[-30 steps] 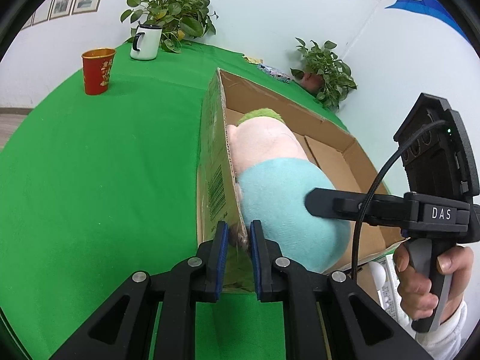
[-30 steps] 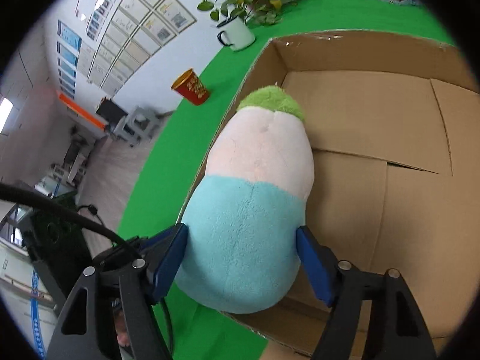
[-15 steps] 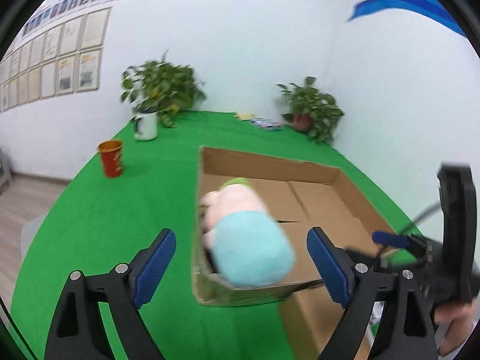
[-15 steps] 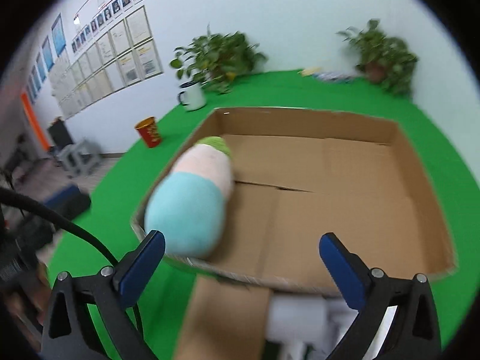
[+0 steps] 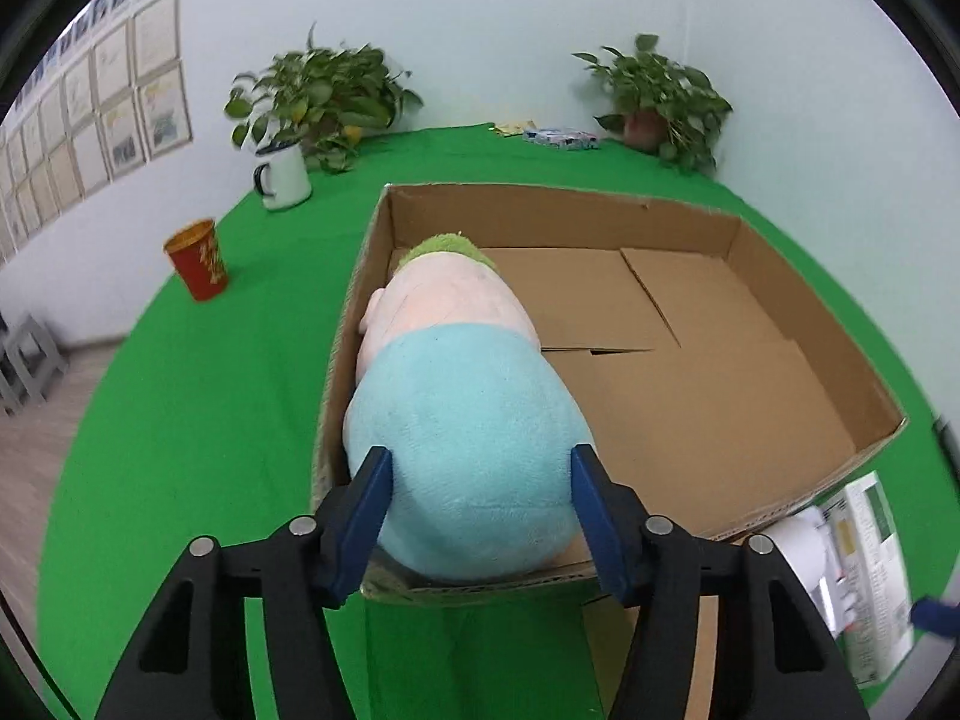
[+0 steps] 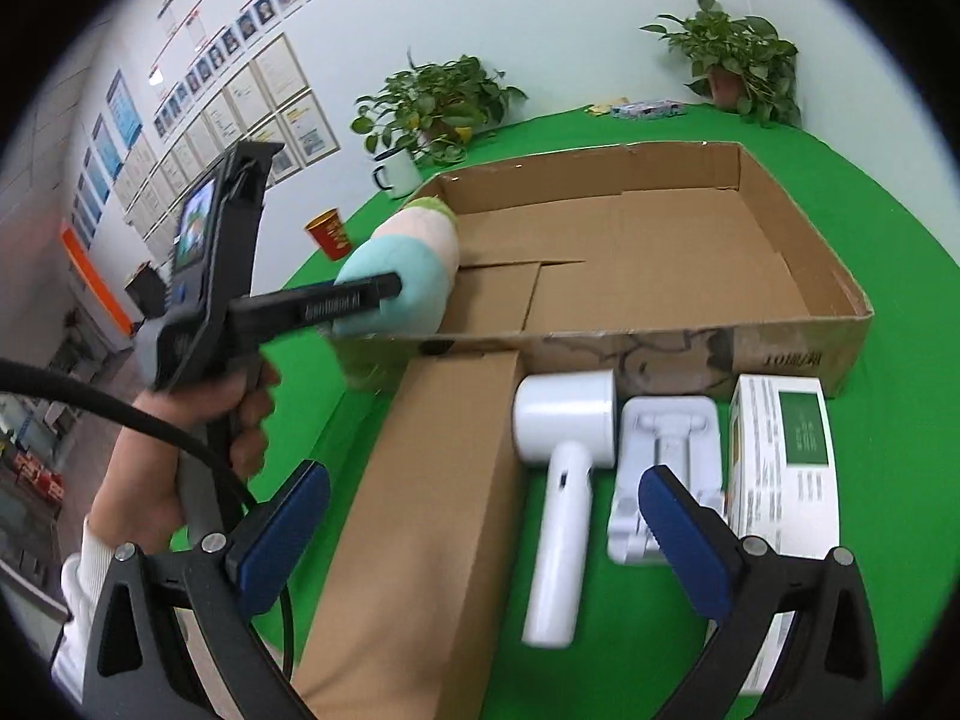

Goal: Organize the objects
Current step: 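Open the right tool and withdraw while the left tool releases the plush in the box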

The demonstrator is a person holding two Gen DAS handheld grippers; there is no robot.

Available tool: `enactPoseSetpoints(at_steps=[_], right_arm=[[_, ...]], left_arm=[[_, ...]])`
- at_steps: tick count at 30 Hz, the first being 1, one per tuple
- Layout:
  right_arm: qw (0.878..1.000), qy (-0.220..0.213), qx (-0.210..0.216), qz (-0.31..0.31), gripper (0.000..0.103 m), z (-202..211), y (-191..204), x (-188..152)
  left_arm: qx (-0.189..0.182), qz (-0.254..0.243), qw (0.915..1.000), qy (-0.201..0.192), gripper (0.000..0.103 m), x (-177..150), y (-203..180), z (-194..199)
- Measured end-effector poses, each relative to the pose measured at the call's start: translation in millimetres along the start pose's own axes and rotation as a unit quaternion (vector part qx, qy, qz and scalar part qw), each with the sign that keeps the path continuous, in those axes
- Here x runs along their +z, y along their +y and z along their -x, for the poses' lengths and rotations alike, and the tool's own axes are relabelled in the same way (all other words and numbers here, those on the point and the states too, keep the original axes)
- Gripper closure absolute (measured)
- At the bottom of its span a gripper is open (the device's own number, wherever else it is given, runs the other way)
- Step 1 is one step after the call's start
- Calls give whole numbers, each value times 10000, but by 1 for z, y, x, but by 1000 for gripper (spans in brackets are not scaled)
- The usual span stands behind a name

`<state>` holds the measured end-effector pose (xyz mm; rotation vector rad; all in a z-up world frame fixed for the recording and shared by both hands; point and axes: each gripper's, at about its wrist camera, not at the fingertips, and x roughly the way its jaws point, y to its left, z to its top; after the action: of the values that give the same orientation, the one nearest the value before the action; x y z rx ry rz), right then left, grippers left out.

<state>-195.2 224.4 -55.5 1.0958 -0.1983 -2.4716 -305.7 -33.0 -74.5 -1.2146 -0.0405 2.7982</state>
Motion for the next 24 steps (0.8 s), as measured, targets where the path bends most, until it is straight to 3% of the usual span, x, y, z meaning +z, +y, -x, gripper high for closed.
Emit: enactPoseSetpoints(at_steps=[3,6,10,17,21,24], right_arm=[[9999,82,66,80,0,0,11,-10],[9995,259,32,202,0,-9,24,-23],[9982,511,-61,298,0,-18,39,-42],[9945,781,-388,587,0,-27,62,-62],[9906,1048,-586,650,0,-42,66,-72],[9878,1137,-701,795,11,-48,70,-77]], left_arm=[[-245,345,9991,57,50,-1,13,2],[-146,214,9996,74,49,-1,11,0],[-21,291,9996,60,36,-2,11,1],[-102,142,9998,-35,35,-16,13,32],[-471,66,9985,-254,25,-40,12,75],[-825,67,9964,-169,24,-64,12,93]])
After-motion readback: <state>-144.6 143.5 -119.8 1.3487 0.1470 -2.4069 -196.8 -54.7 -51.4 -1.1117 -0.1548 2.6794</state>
